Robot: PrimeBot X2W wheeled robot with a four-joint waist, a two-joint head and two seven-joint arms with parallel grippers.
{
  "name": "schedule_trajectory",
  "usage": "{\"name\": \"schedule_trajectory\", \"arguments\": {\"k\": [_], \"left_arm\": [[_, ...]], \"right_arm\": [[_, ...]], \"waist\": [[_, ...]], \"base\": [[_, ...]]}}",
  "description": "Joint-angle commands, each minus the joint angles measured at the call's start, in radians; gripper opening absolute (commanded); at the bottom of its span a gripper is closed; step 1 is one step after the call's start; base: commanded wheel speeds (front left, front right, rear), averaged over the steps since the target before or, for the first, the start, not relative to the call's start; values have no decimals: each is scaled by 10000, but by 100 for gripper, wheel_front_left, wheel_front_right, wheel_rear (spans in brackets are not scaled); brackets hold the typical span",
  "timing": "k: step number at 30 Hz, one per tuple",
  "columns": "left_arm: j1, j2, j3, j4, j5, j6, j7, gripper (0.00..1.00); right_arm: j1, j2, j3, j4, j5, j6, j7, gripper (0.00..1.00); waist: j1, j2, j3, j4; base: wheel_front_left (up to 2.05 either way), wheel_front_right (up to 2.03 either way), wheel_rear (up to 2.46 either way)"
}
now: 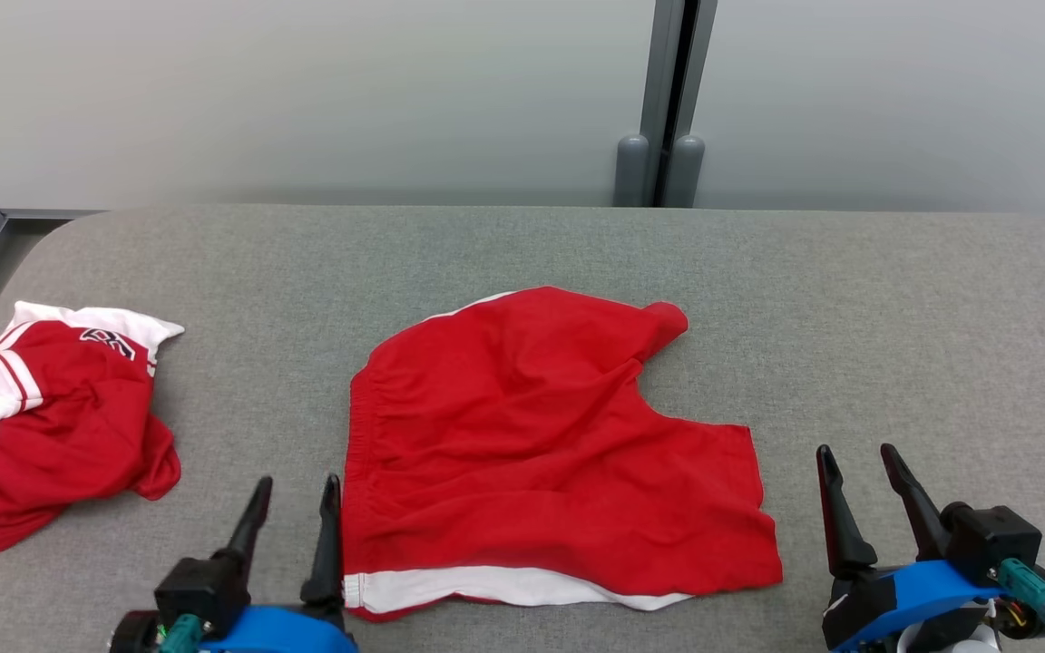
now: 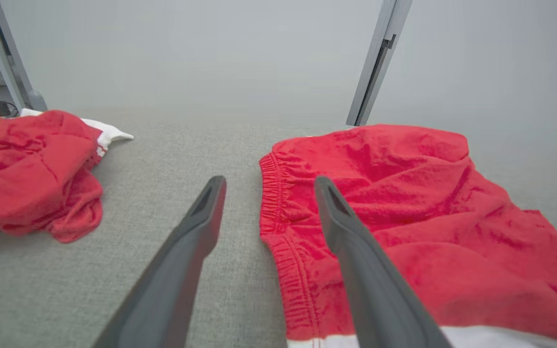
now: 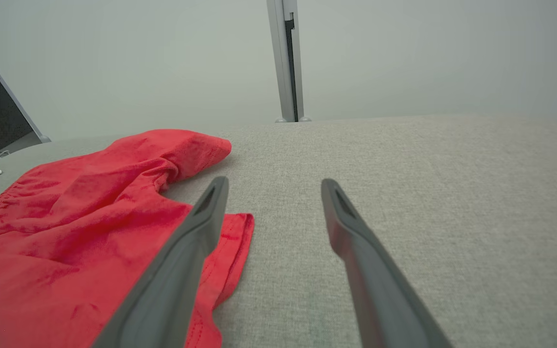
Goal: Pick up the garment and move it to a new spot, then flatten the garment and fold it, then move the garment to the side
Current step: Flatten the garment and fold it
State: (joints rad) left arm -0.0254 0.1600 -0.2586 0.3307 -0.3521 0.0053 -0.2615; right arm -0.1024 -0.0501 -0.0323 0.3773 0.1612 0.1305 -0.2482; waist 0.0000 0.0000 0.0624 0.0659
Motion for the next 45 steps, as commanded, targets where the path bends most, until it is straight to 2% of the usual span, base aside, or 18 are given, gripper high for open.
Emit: {"name": "schedule_trajectory", "arguments": {"k": [1,5,10,17,22,28,34,37,45], "left_arm": [[-50,27,118,-163,94,75,-44,100],[-195,-9,630,-978,475,100,-47,100],[-522,6,1141,-1344,815,154,-49,100],[-871,63,1434,-1062,1052,275,-50,100],[-906,60,1507,-910,1127,207,-51,100],[-926,-26,1534,-901,1238,200,-51,100],[-1018,-185,1457,-961,1337,200,-51,100],[-1071,-260,1422,-934,1338,140,-51,100],[-1231,-438,1388,-797,1402,20,-52,100]], "right_arm": [[-74,-5,-12,33,1,5,-40,100],[-86,-5,-9,61,29,5,-55,100],[-54,-5,16,97,55,5,-68,100],[-25,-5,-27,110,31,5,-65,100],[-145,-5,-11,158,-148,5,80,100],[-906,-46,438,-19,-484,5,551,100],[-1862,-312,1097,252,-654,5,1575,100],[-2160,-441,1283,586,-580,4,2132,100],[-2301,-658,1493,1780,-385,5,2789,100]], "waist": [[0,0,-7,-4],[0,0,-51,-44],[0,0,-111,-143],[0,0,-114,-301],[0,0,-78,-332],[0,0,65,-250],[0,0,277,-54],[0,0,387,67],[0,0,593,404]], "base": [[0,0,0],[0,0,0],[0,0,0],[0,0,0],[0,0,0],[0,0,0],[0,0,0],[0,0,0],[0,0,0]]}}
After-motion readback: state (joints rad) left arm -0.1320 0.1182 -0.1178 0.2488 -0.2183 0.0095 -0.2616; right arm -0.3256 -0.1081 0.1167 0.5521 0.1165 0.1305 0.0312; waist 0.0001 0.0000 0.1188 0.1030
